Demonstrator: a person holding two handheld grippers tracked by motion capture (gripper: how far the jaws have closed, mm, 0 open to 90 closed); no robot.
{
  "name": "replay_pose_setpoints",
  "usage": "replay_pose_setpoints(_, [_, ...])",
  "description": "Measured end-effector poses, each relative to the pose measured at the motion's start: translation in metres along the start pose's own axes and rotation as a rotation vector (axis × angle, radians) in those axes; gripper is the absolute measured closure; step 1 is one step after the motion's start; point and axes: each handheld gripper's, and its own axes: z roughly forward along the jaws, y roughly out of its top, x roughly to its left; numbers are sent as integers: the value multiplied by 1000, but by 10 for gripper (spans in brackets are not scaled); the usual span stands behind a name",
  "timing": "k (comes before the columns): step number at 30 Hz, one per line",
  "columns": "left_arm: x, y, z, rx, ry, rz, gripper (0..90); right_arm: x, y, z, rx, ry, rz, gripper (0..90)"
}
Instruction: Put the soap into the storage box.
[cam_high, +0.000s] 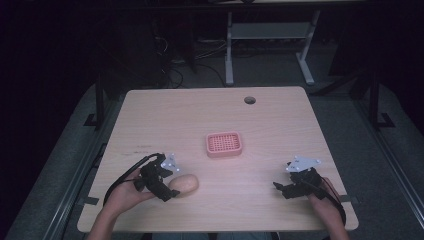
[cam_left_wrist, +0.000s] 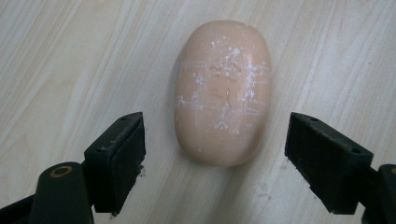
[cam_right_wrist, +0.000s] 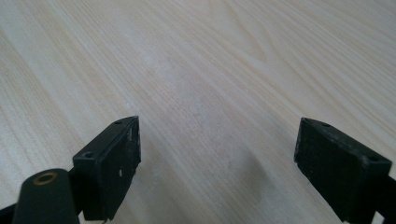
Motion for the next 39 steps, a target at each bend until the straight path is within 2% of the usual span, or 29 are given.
replay_pose_setpoints(12, [0, 13, 10, 27, -28, 9, 203, 0, 0, 0, 1, 0, 4, 140])
replay_pose_setpoints(16, [0, 16, 16, 61, -41, 15, 205, 0, 0, 0, -2, 0, -1, 140])
replay_pose_setpoints(21, [1, 20, 21, 55, -50, 7, 225, 1, 1, 0, 5, 0, 2, 140])
replay_pose_setpoints(25, [4, 24, 28, 78, -75, 0, 232, 1, 1, 0, 3, 1, -3, 140])
replay_pose_setpoints(32, [4, 27, 37, 109, -86, 23, 249, 2, 1, 0, 1, 1, -1, 139])
replay_pose_setpoints(39, [5, 27, 39, 113, -83, 25, 306, 2, 2, -1, -5, 2, -2, 140])
